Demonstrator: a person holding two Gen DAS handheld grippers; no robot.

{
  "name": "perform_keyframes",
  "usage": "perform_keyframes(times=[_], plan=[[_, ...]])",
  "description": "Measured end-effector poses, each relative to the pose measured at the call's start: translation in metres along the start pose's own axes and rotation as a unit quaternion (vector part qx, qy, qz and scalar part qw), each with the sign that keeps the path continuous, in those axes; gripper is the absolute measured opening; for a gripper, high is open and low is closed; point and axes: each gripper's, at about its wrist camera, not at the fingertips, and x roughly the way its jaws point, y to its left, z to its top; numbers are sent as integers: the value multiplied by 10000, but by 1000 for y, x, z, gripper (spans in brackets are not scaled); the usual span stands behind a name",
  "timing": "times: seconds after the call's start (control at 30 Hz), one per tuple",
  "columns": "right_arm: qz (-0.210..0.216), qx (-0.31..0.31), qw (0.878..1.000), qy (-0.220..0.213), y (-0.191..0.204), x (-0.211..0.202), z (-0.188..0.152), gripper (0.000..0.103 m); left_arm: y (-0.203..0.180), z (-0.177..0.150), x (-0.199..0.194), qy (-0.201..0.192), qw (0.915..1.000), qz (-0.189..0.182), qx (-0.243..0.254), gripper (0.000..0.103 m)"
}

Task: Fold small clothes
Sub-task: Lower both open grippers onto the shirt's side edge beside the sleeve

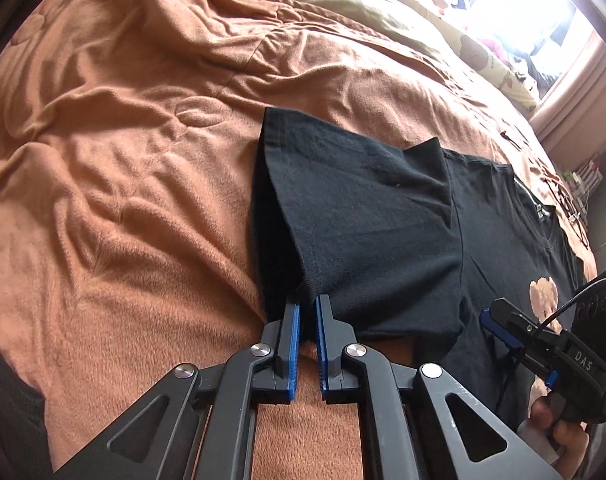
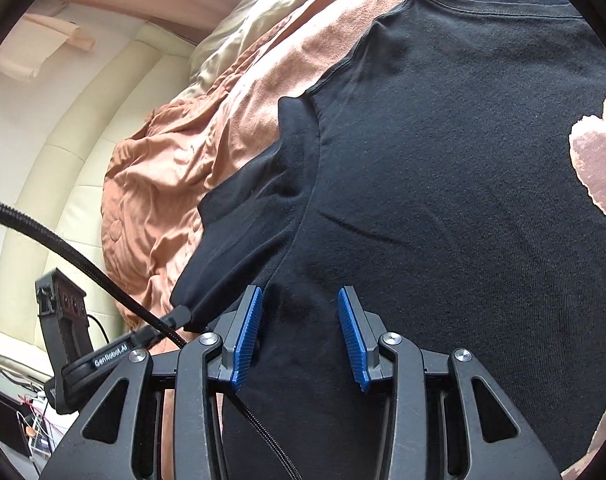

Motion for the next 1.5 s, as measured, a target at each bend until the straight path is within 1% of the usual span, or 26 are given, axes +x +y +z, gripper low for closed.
perform_keyframes(times=[0.1,0.13,0.17,0.2,0.23,0.27,0.3,0.33,0.4,0.5,0.57,0.63,0.7,0.73,0.8,0.83,0.87,0.9,0.93,0.97,1.03,1.07,1.13,1.23,1.33,1.5], plan=[[29,10,10000,20,0,0,0,37,2,-1,-3,35,9999,-35,-91,9],[43,23,10000,25,0,-1,0,37,2,0,-6,7,9999,-36,-124,16],[56,29,10000,29,0,-1,0,37,4,0,-9,-23,9999,-8,-154,26],[66,36,10000,32,0,-1,1,37,5,0,-13,-63,9998,20,-185,34],[73,44,10000,33,-1,-1,1,37,7,0,-16,-120,9996,18,-236,52],[77,48,10000,36,-1,0,1,37,9,-1,-18,-186,9994,-17,-300,66],[77,49,10000,37,-2,0,1,37,11,-1,-19,-229,9991,-50,-357,70],[75,44,10000,34,-2,-1,1,37,13,0,-18,-228,9989,-54,-395,71],[67,25,10000,31,-1,0,0,37,16,2,-11,-136,9986,-110,-500,71],[84,37,10000,31,-1,0,0,37,19,7,3,28,9962,-387,-778,71],[121,68,9999,30,-2,-1,-1,37,17,10,9,92,9956,-452,-821,71],[150,99,9998,19,-4,-1,-1,37,16,14,17,150,9953,-396,-869,71],[210,139,9997,-6,-5,-1,-1,37,15,15,17,135,9942,-464,-963,71],[228,149,9996,-11,-5,0,-1,37,14,16,16,126,9938,-511,-983,69],[252,156,9996,-15,-6,1,0,37,13,15,11,108,9931,-551,-1029,61],[261,153,9995,-11,-5,1,0,37,11,15,8,125,9931,-539,-1036,54],[267,155,9995,-6,-6,2,-1,37,11,14,6,141,9931,-543,-1031,50],[284,164,9995,1,-5,2,-1,37,9,14,4,152,9931,-566,-1017,49],[300,172,9994,6,-5,2,-1,37,8,14,3,175,9928,-619,-1010,44],[308,173,9994,12,-5,2,-1,37,7,14,2,218,9923,-670,-1022,41],[317,180,9993,14,-5,2,0,37,2,13,-2,241,9916,-782,-1000,41],[326,192,9993,13,-6,2,0,37,-1,14,-3,230,9927,-749,-918,41],[333,210,9992,12,-7,2,0,37,-5,17,-2,207,9946,-564,-843,41],[354,237,9991,8,-8,2,0,37,0,23,8,296,9939,-517,-924,42],[374,262,9990,-1,-10,2,0,37,8,29,22,353,9943,-358,-939,42],[395,259,9989,-7,-10,4,0,37,23,41,35,282,9926,-410,-1109,42]])
